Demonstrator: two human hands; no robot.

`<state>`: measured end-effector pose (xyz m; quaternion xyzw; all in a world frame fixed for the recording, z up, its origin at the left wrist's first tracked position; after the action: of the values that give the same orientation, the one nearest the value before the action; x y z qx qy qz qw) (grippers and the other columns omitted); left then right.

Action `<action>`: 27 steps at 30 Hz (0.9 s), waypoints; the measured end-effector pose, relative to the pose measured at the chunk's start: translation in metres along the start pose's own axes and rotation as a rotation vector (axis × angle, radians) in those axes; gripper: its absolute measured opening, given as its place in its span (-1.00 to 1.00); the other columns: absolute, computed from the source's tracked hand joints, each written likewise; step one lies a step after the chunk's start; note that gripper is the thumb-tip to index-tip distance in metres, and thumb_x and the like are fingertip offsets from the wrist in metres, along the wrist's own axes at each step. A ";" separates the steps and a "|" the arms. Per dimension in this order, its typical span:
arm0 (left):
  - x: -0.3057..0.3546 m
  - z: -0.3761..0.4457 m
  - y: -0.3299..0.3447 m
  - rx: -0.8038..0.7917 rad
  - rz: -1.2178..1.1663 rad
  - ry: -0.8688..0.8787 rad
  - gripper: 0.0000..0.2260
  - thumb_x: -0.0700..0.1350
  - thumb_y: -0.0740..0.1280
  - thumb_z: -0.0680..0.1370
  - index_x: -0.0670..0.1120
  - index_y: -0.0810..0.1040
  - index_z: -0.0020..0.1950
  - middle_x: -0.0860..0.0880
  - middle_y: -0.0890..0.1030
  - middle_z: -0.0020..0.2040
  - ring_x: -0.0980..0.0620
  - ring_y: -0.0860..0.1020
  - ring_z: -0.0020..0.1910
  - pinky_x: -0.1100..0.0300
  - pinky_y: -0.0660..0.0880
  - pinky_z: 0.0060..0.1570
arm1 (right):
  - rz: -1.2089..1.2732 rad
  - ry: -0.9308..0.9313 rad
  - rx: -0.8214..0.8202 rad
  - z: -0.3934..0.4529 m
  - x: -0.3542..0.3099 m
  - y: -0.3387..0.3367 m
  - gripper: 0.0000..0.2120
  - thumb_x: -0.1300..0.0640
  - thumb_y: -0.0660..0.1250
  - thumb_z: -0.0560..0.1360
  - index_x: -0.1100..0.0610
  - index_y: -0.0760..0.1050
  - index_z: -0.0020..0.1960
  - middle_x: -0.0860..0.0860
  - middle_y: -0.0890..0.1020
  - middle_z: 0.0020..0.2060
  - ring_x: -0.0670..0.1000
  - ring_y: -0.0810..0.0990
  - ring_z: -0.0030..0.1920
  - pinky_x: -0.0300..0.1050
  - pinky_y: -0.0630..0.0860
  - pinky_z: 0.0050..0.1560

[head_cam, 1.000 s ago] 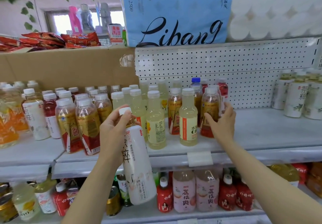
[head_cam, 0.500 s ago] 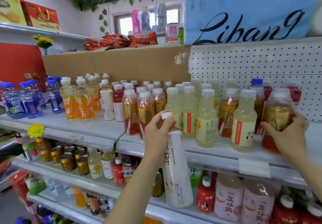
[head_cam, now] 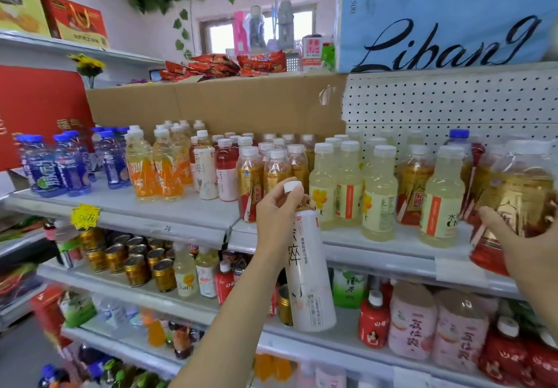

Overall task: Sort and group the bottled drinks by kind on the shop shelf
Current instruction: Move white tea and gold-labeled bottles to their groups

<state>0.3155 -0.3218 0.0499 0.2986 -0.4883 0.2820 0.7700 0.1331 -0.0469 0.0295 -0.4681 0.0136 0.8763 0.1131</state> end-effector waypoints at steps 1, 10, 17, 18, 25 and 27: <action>0.000 0.001 -0.006 -0.005 0.002 -0.004 -0.81 -0.06 0.38 0.61 -0.05 0.63 0.20 -0.13 0.71 -0.04 -0.11 0.68 -0.12 0.01 0.62 -0.09 | 0.004 -0.034 -0.026 -0.012 -0.005 0.005 -0.31 -0.14 0.54 0.37 -0.04 0.30 0.37 0.12 0.50 0.28 0.16 0.51 0.23 0.22 0.47 0.25; 0.011 0.003 -0.084 -0.039 0.018 0.017 -0.82 -0.02 0.38 0.60 -0.04 0.68 0.14 -0.08 0.73 -0.04 -0.04 0.64 -0.09 -0.03 0.55 0.03 | 0.157 -0.105 -0.175 -0.123 -0.062 0.073 -0.35 0.11 0.51 0.43 0.06 0.27 0.41 0.01 0.50 0.17 -0.07 0.54 0.03 -0.32 0.42 -0.08; 0.020 0.006 -0.155 -0.027 0.019 -0.006 -0.81 -0.07 0.38 0.60 -0.06 0.66 0.19 -0.09 0.72 -0.08 -0.02 0.66 -0.19 -0.02 0.62 -0.06 | 0.260 -0.075 -0.218 -0.198 -0.096 0.128 -0.33 0.09 0.53 0.42 -0.01 0.28 0.42 -0.09 0.48 0.14 -0.23 0.53 0.06 -0.34 0.47 -0.06; 0.020 0.007 -0.164 -0.026 0.028 -0.007 -0.79 -0.05 0.39 0.60 -0.07 0.66 0.20 -0.10 0.72 -0.06 -0.10 0.67 -0.12 -0.10 0.62 0.03 | 0.264 -0.074 -0.219 -0.206 -0.099 0.136 -0.33 0.09 0.53 0.41 -0.01 0.28 0.42 -0.09 0.49 0.14 -0.22 0.53 0.07 -0.31 0.47 -0.05; 0.013 0.028 -0.211 0.000 0.012 -0.017 -0.87 -0.11 0.37 0.61 -0.01 0.65 0.13 -0.05 0.69 -0.15 -0.01 0.66 -0.18 0.02 0.63 -0.09 | 0.292 -0.076 -0.247 -0.226 -0.116 0.194 -0.32 0.12 0.53 0.41 0.05 0.29 0.43 -0.32 0.45 0.04 -0.47 0.49 -0.01 -0.37 0.43 -0.05; 0.011 0.035 -0.221 0.015 0.007 -0.015 -0.85 -0.11 0.36 0.62 -0.04 0.64 0.16 -0.06 0.69 -0.14 -0.01 0.66 -0.18 0.14 0.60 -0.21 | 0.310 -0.074 -0.273 -0.226 -0.118 0.209 -0.30 0.08 0.54 0.41 0.03 0.28 0.45 -0.30 0.47 0.07 -0.42 0.51 0.01 -0.35 0.46 -0.03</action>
<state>0.4596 -0.4921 0.0311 0.3048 -0.4928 0.2859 0.7632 0.3368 -0.3019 -0.0178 -0.4391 -0.0376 0.8934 -0.0870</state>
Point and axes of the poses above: each hand's wrist, its own z-axis towards the middle knuckle, its own y-axis out of the palm, x = y × z, the point moved 1 cm from there along z, towards the middle knuckle
